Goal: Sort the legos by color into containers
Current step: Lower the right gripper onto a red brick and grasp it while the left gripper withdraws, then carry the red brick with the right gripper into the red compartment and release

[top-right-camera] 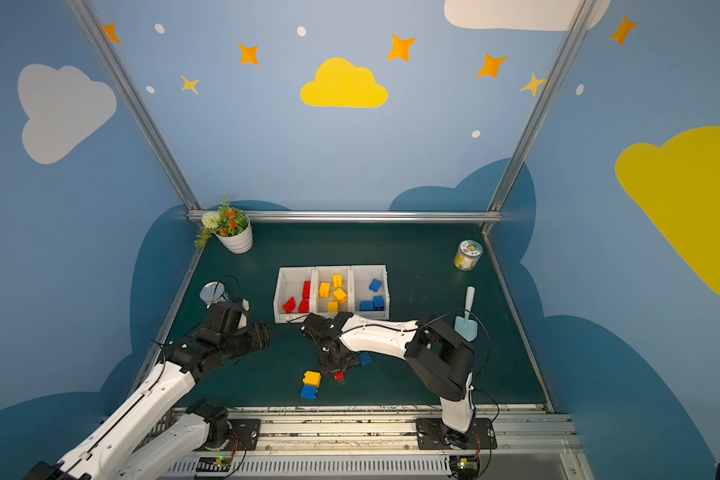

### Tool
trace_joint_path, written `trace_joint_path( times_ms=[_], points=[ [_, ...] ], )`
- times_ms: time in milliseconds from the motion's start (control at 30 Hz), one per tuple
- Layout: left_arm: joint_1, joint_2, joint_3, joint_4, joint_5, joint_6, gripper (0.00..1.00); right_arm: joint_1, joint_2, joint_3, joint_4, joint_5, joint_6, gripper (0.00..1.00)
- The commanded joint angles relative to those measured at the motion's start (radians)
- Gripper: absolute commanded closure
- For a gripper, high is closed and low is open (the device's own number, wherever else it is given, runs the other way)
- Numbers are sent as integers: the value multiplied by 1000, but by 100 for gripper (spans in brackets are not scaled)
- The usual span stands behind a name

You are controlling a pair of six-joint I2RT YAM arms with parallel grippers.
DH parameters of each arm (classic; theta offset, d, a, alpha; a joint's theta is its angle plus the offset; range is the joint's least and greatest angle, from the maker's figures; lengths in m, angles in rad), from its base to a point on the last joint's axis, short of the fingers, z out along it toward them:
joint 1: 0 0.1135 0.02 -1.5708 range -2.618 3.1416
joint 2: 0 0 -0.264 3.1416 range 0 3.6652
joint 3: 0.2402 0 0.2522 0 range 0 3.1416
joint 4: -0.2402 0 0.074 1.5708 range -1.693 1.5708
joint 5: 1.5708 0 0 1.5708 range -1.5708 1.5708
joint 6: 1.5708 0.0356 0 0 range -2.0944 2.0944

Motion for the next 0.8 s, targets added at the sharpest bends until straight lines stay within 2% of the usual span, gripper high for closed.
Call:
trace_joint_path(
  times_ms=[0,200,367,500,767],
  points=[
    [3,-2,-3,-12,3,-7,36,-5,-21,6,-18,6,-8,81],
    [3,-23,-12,-10,6,-9,36,-72,-82,162,-131,63,-154,82],
    [2,-28,-17,-15,13,-22,36,-169,-24,376,-163,40,-287,81],
    [3,-58,-23,-20,6,-34,37,-209,116,604,-174,6,-363,81],
    [0,-71,-45,-17,32,-52,37,-241,486,1108,-211,-140,-425,80]
  ],
)
